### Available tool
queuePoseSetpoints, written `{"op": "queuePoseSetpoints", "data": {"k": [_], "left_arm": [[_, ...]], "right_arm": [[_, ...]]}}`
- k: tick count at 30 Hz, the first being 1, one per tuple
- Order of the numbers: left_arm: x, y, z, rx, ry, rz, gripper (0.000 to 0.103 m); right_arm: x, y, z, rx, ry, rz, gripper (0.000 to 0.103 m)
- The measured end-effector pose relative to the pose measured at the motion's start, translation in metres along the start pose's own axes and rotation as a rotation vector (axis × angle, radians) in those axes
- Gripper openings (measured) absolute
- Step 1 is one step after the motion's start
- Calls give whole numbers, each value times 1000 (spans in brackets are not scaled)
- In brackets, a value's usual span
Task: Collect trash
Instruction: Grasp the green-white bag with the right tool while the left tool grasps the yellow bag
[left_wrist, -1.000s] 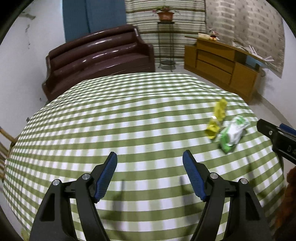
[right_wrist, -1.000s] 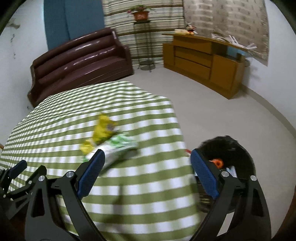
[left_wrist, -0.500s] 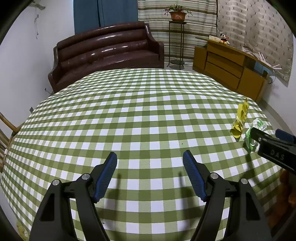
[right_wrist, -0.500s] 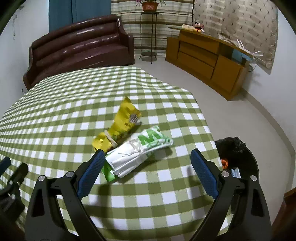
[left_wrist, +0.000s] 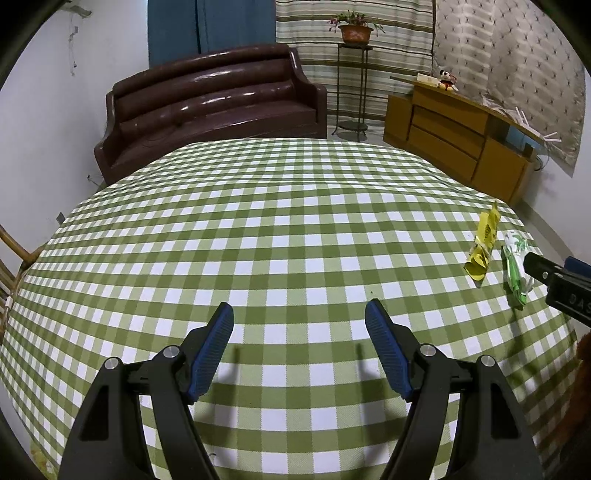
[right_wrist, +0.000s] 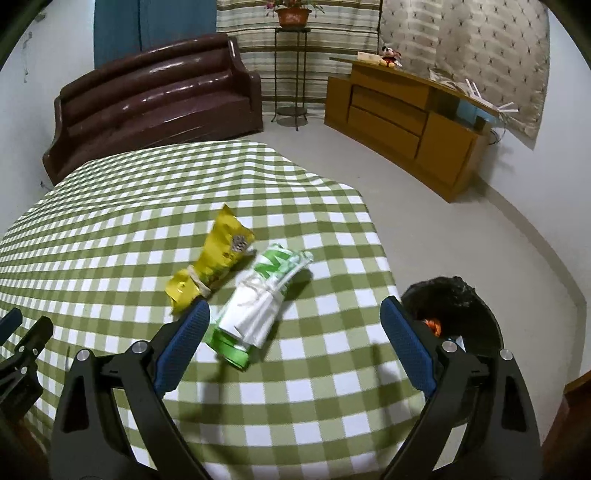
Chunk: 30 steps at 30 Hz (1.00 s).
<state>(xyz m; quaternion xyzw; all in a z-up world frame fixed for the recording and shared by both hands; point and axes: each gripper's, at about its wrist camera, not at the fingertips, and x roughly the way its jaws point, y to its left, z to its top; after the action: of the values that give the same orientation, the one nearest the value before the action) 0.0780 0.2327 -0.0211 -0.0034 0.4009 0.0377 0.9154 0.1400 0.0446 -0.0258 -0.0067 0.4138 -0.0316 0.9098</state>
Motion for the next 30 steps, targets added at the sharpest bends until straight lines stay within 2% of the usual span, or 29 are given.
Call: {"op": "queuePoseSetpoints", "data": {"k": [1,8,12,17,22,30], "left_arm": [[0,2,1,0,-1,2,72],[2,8,2,-8,5,7,72],[3,5,4,4,1,-5,72],[4,-8,7,24,-3,-27,72],[6,-29,12,40,-2,-66,72],[12,-75,24,97,1,-124,71]], "right_arm": [[3,1,2,2,8,4,82],[25,12,6,-11,65,39,56],[29,12,2,-15,74,53,32],[26,4,-1,-5,66,72,30],[11,-12,-3,-14,23,79,30],[-11,-54,-7,14,-27,72,30]]}}
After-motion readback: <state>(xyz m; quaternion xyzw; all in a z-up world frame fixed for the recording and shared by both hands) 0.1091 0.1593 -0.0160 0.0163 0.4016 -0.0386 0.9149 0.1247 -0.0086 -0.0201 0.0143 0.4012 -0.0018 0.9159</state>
